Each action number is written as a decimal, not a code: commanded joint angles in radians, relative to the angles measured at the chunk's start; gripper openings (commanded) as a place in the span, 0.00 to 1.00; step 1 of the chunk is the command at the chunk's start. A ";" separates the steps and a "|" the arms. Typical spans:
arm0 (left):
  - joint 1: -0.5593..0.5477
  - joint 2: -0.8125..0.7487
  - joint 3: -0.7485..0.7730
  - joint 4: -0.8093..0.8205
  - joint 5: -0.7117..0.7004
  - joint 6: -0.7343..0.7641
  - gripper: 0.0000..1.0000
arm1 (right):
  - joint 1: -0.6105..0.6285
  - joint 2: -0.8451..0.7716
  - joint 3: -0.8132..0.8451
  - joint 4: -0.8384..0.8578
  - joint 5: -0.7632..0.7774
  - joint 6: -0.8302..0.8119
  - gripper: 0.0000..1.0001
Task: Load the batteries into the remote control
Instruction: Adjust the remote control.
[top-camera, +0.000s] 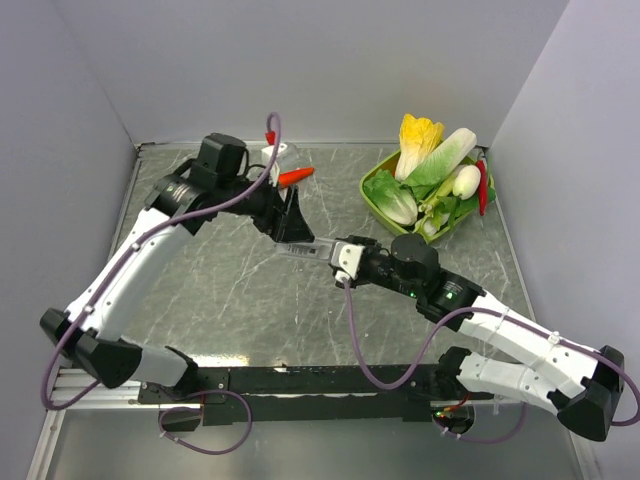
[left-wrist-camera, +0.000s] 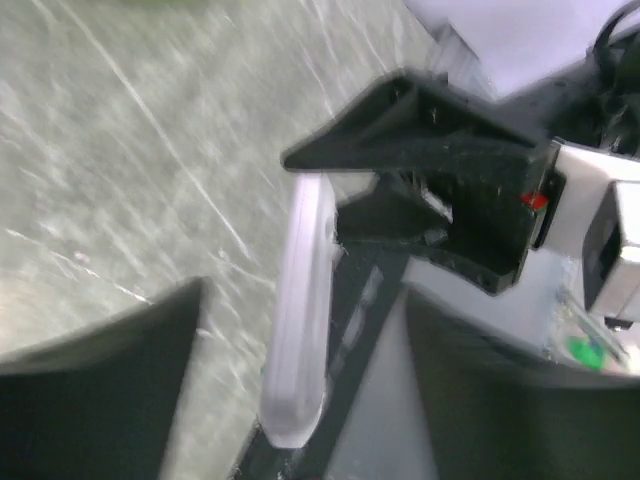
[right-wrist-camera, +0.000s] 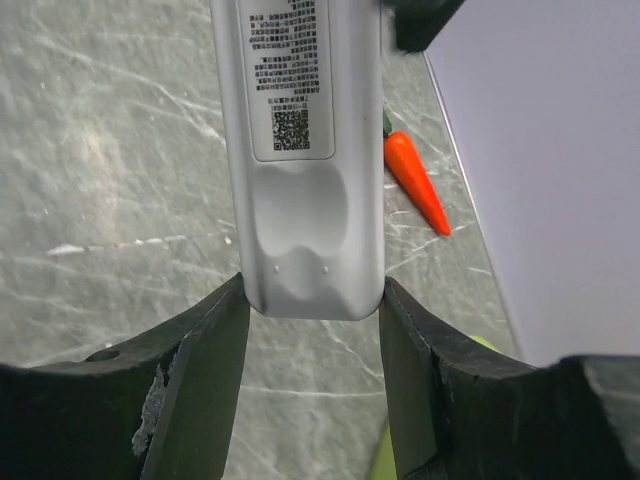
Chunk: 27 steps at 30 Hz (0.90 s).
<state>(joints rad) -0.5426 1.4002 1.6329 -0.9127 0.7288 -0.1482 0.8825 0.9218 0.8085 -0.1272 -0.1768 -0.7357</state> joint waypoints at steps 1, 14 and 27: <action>0.023 -0.176 -0.040 0.289 -0.212 -0.135 0.98 | 0.009 -0.035 -0.048 0.185 0.026 0.235 0.00; 0.001 -0.645 -0.734 1.005 -0.589 -0.645 0.99 | 0.029 -0.031 -0.095 0.434 0.296 0.978 0.00; -0.273 -0.529 -0.821 1.167 -0.792 -0.622 0.99 | 0.173 0.049 -0.068 0.503 0.484 0.966 0.00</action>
<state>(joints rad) -0.7818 0.8536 0.8059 0.1165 0.0216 -0.7719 1.0187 0.9554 0.7124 0.2909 0.2272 0.2207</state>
